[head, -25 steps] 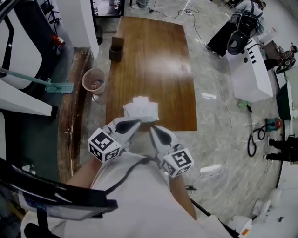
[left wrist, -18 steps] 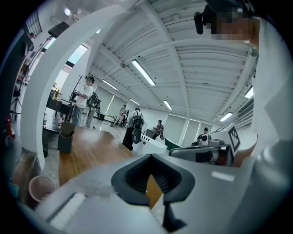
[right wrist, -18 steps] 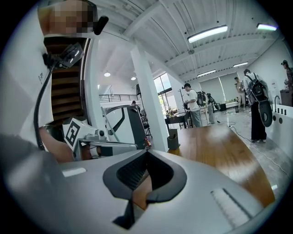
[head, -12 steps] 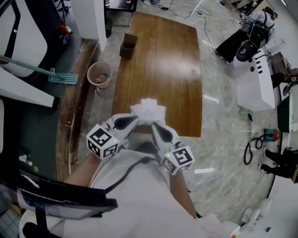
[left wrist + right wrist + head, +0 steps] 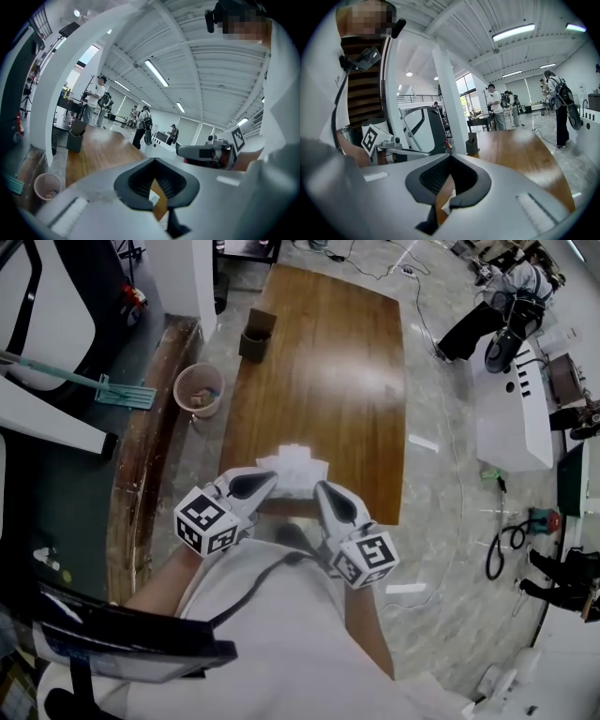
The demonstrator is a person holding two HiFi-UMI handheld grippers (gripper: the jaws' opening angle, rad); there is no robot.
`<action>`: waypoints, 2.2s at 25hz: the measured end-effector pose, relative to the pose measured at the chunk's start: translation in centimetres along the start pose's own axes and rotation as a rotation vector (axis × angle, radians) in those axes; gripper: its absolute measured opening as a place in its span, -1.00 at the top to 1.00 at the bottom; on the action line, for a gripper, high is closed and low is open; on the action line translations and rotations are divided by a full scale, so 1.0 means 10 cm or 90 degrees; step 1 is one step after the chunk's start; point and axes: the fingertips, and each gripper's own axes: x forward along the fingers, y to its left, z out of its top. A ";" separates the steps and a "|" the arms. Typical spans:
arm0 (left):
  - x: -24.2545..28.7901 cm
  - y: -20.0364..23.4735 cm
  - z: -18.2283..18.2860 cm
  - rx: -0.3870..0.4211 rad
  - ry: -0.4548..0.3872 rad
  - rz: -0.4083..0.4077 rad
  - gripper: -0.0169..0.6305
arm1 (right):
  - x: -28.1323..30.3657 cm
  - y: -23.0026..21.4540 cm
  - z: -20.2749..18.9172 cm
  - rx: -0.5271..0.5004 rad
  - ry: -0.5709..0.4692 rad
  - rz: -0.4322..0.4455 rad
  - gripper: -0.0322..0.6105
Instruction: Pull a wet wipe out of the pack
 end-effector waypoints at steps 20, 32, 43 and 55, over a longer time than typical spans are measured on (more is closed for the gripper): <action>0.73 0.11 0.17 -0.034 -0.019 0.126 0.93 | 0.21 -0.88 -0.04 -0.007 0.069 0.090 0.87; 0.41 0.23 -0.40 -0.115 0.007 0.289 0.93 | 0.61 -0.84 -0.74 -0.083 0.245 0.244 0.87; 0.33 0.12 -0.51 -0.153 -0.023 0.330 0.93 | 0.73 -0.74 -1.42 -0.176 0.378 0.295 0.78; -0.03 0.07 -0.69 -0.173 -0.028 0.382 0.93 | 0.86 -0.85 -1.83 -0.223 0.460 0.266 0.49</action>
